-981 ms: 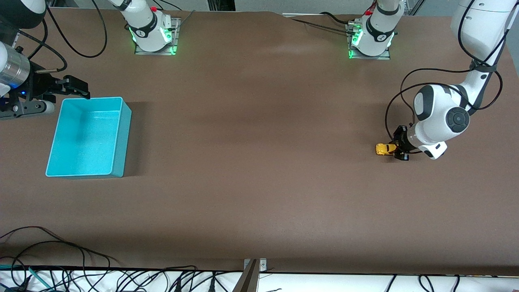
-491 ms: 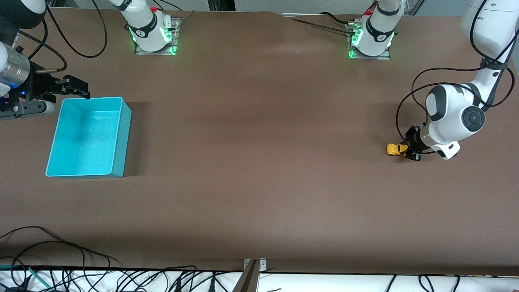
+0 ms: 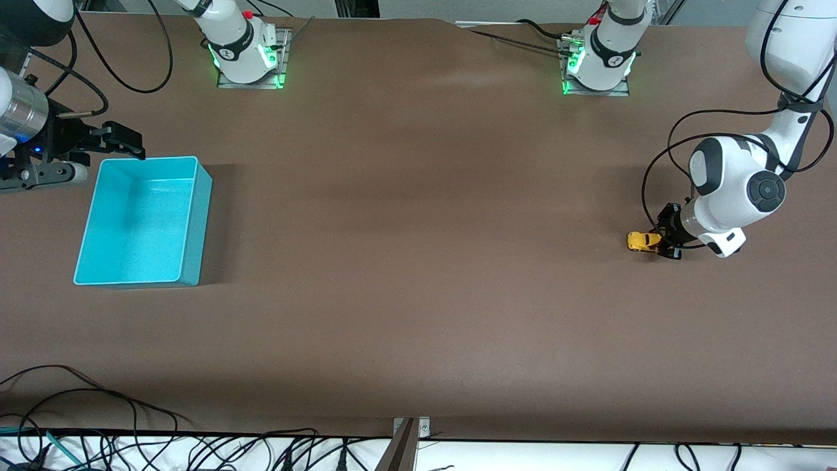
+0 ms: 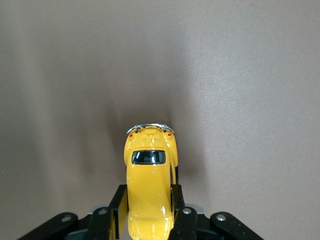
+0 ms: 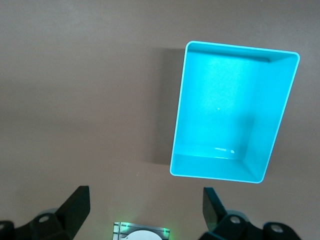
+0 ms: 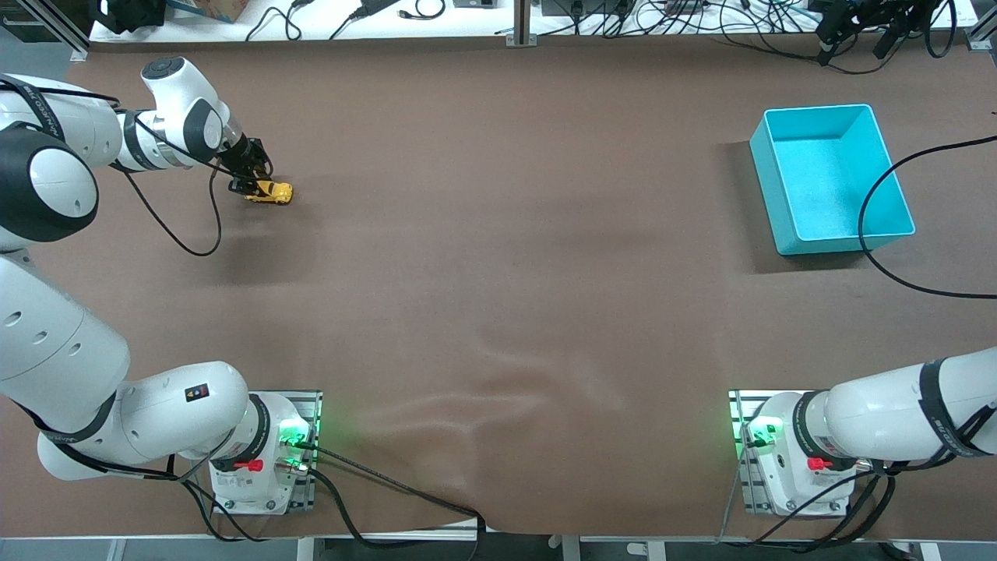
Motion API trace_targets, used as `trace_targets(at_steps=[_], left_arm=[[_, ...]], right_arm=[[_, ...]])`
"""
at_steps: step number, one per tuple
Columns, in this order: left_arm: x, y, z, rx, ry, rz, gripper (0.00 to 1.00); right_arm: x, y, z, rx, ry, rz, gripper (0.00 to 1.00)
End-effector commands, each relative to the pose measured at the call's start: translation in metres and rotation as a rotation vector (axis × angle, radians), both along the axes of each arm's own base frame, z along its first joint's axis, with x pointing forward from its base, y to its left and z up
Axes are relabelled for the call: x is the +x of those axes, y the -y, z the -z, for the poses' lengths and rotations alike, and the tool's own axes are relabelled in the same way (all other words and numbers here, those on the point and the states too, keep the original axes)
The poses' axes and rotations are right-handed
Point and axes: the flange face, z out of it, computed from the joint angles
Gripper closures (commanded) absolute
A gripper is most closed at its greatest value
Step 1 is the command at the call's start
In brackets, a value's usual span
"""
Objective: Wind up and store yellow beetle car
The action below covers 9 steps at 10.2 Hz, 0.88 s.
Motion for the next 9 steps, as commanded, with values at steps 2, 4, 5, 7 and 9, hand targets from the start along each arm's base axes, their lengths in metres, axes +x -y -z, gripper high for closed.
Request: trace_targets(at_steps=[2, 4, 5, 7, 9], left_arm=[[-0.001, -0.012, 0.008, 0.022, -0.007, 0.025, 0.0], [0.007, -0.015, -0.007, 0.025, -0.008, 0.016, 0.0], [0.009, -0.013, -0.009, 0.022, -0.004, 0.012, 0.0], [0.009, -0.01, -0.013, 0.023, -0.004, 0.015, 0.0], [0.012, -0.004, -0.028, 0.023, -0.03, 0.034, 0.0]], right_arm=[[-0.002, 0.002, -0.004, 0.004, -0.005, -0.007, 0.0], [-0.002, 0.002, -0.004, 0.004, -0.005, -0.008, 0.0], [-0.002, 0.002, -0.004, 0.004, -0.005, -0.008, 0.0], [-0.002, 0.002, -0.003, 0.005, -0.006, -0.008, 0.0], [-0.002, 0.002, -0.004, 0.004, -0.005, -0.007, 0.0]])
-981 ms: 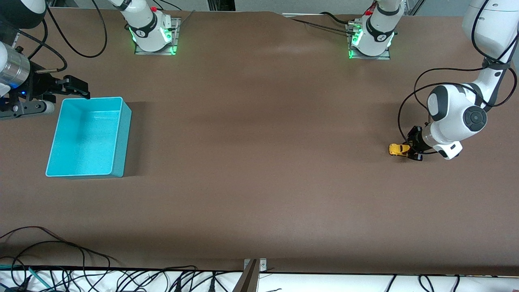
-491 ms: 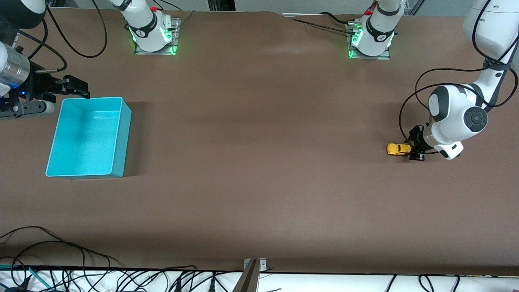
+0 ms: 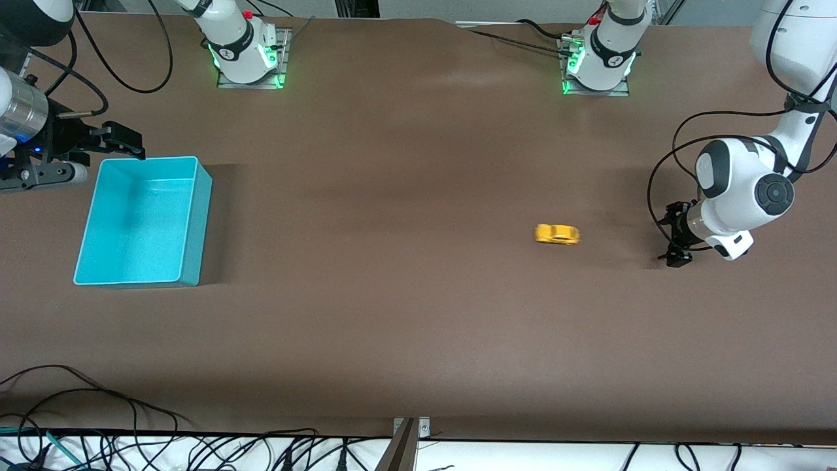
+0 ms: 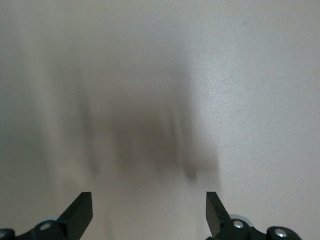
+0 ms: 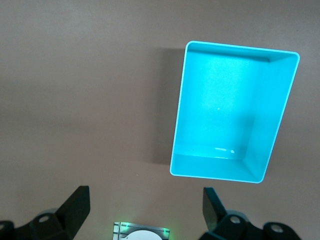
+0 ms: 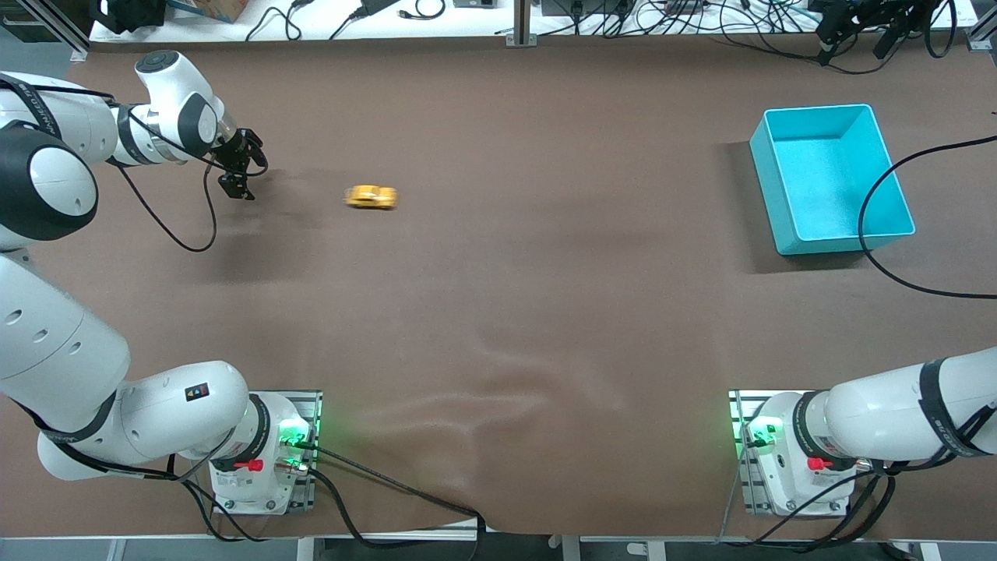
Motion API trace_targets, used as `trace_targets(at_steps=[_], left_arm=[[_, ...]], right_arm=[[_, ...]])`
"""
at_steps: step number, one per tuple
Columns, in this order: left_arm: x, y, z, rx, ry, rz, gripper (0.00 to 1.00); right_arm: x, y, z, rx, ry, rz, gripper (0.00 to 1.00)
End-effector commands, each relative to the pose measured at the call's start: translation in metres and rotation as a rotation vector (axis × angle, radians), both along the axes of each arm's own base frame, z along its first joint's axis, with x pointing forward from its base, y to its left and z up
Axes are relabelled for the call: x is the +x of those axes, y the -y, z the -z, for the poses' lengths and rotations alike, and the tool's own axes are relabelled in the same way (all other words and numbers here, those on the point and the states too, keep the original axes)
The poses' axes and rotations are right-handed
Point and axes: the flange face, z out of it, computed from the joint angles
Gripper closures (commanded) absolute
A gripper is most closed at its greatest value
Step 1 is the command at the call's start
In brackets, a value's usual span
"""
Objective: Wind up and store yellow beetle car
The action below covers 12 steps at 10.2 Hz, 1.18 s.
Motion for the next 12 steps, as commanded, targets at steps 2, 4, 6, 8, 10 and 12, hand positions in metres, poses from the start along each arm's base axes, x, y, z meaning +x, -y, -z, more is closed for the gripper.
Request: trace_targets(at_steps=[2, 4, 6, 8, 10, 12], left_arm=[[0.02, 0.014, -0.042, 0.016, -0.045, 0.103, 0.0], [0.035, 0.025, -0.074, 0.004, -0.047, 0.252, 0.0], [0.038, 0.025, -0.112, 0.006, 0.008, 0.402, 0.0], [0.044, 0.038, -0.138, -0.003, 0.001, 0.516, 0.0], [0.052, 0.041, -0.166, -0.008, 0.011, 0.642, 0.0], [0.056, 0.049, -0.181, -0.022, 0.003, 0.774, 0.0]], right_arm=[[-0.002, 0.002, -0.004, 0.004, -0.005, -0.008, 0.0], [-0.002, 0.002, -0.003, 0.004, -0.008, -0.008, 0.0], [0.0, 0.001, -0.003, 0.004, -0.003, -0.008, 0.0], [0.002, 0.002, -0.003, 0.004, 0.003, -0.008, 0.0], [0.004, 0.001, 0.0, 0.002, 0.0, -0.01, 0.0], [0.004, 0.002, 0.0, 0.004, 0.0, -0.008, 0.0]])
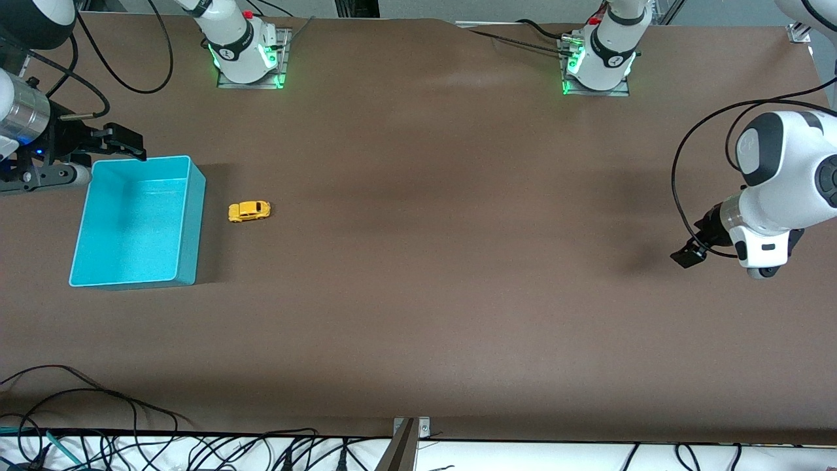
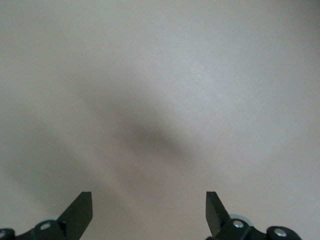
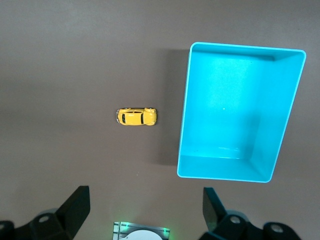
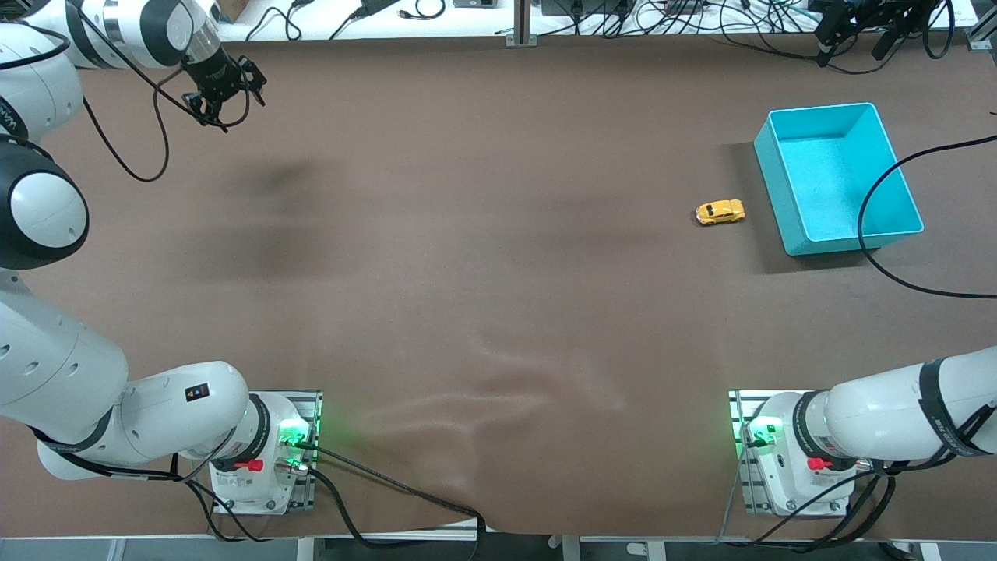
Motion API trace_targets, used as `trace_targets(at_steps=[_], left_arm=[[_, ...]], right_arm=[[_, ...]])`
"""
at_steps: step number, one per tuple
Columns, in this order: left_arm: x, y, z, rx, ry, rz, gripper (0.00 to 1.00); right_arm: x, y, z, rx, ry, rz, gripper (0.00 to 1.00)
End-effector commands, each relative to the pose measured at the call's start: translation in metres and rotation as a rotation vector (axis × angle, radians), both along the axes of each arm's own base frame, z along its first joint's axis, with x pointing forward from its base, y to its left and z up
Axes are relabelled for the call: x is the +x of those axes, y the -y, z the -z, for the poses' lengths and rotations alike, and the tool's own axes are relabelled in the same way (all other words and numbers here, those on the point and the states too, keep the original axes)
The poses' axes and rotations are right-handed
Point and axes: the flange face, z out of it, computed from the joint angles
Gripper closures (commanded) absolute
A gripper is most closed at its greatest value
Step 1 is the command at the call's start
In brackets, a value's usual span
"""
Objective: Wind up and store yellow beetle car
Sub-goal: 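Reach the right gripper to the yellow car beside the teal bin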
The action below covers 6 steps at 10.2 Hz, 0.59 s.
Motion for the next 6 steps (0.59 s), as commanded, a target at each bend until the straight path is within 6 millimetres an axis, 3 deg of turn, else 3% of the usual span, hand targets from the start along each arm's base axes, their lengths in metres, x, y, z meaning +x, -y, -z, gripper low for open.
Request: trace_targets(at_steps=[1, 3, 6], left_arm=[[0.003, 0.007, -0.022, -0.008, -0.02, 0.185, 0.0], [0.004, 0.005, -0.032, -0.018, -0.046, 0.276, 0.0], [0.002, 0.005, -0.033, -0.021, -0.063, 0.278, 0.0]], right_arm=[[0.002, 0.002, -0.005, 0.006, 0.008, -0.01, 0.0], [0.002, -0.007, -0.005, 0.007, 0.008, -0.025, 0.0], [0.004, -0.014, 0.001, 0.008, -0.003, -0.04, 0.0]])
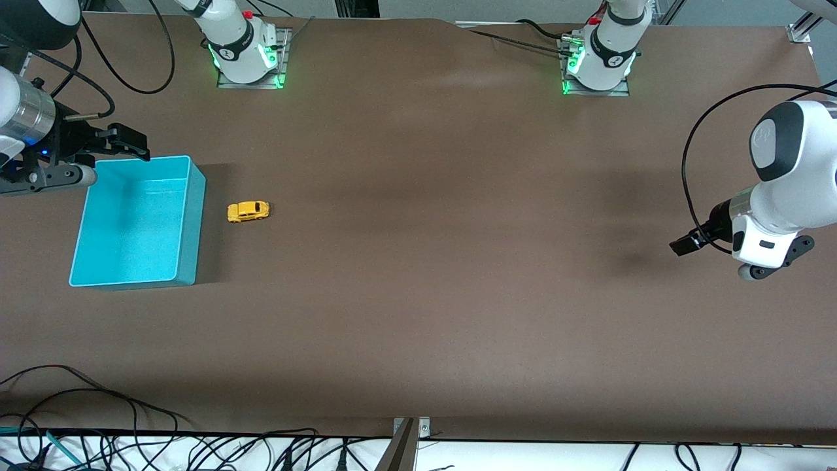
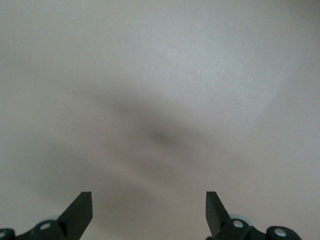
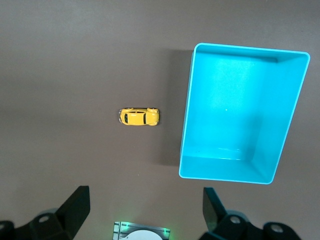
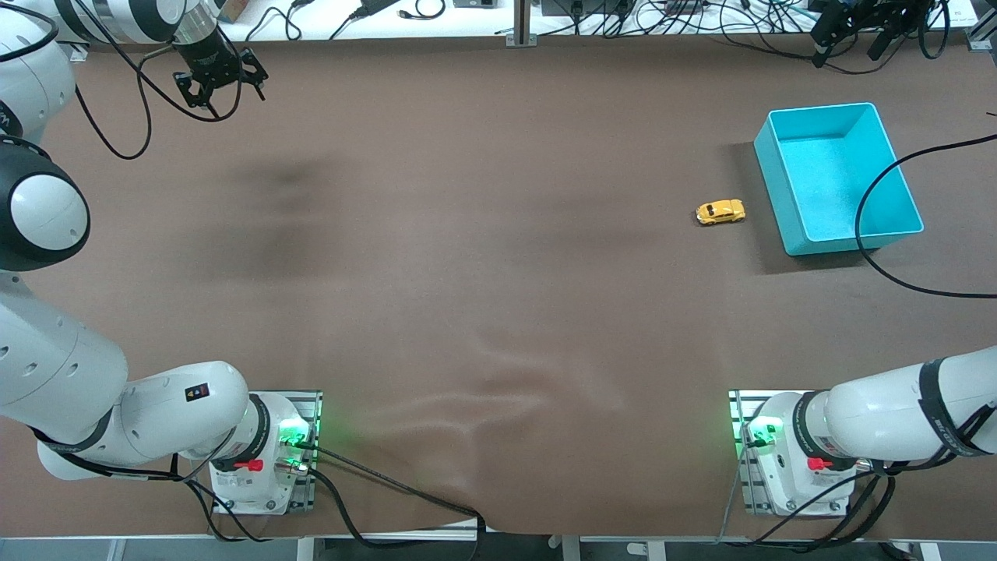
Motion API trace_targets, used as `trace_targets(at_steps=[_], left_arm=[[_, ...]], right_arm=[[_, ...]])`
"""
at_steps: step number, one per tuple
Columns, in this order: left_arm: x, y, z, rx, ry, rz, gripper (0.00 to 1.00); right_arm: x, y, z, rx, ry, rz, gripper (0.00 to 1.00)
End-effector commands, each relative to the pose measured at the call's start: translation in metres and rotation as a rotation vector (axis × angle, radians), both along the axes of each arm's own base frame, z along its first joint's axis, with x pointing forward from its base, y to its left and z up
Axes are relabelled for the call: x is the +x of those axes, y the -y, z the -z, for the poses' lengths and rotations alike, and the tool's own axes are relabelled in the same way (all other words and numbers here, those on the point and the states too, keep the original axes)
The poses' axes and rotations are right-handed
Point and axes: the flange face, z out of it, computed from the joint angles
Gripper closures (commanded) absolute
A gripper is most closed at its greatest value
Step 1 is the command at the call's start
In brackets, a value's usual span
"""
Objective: Wind up and store yellow beetle car
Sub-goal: 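Reach the right gripper to the yellow car beside the teal bin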
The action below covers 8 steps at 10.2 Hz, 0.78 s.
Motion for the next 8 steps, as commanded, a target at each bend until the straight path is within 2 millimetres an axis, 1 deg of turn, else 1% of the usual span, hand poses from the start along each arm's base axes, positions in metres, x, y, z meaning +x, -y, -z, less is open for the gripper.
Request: trace_targets(at_steps=[1, 2, 4, 5, 6, 8], left_arm=[[-0.001, 0.0, -0.007, 0.004, -0.014, 0.032, 0.0], [-0.001, 0.001, -0.007, 0.004, -0.015, 0.032, 0.0], [-0.002, 0.001, -0.007, 0.004, -0.021, 0.032, 0.0], [-0.002, 0.001, -0.008, 0.005, -0.02, 0.031, 0.0], [-0.001, 0.0, -0.01, 0.005, -0.017, 0.029, 0.0], [-0.004, 0.0, -0.009, 0.004, -0.04, 0.033, 0.0]], right_arm=[[0.007, -0.011, 0.008, 0.006, -0.014, -0.036, 0.0], [0.009, -0.023, 0.011, 0.005, -0.008, -0.059, 0.0], [0.016, -0.039, 0.018, 0.006, 0.015, -0.08, 0.0], [0.019, -0.051, 0.022, 0.005, 0.028, -0.091, 0.0], [0.022, -0.068, 0.029, 0.006, 0.036, -0.115, 0.0], [0.031, -0.1, 0.049, 0.01, 0.054, -0.163, 0.0]])
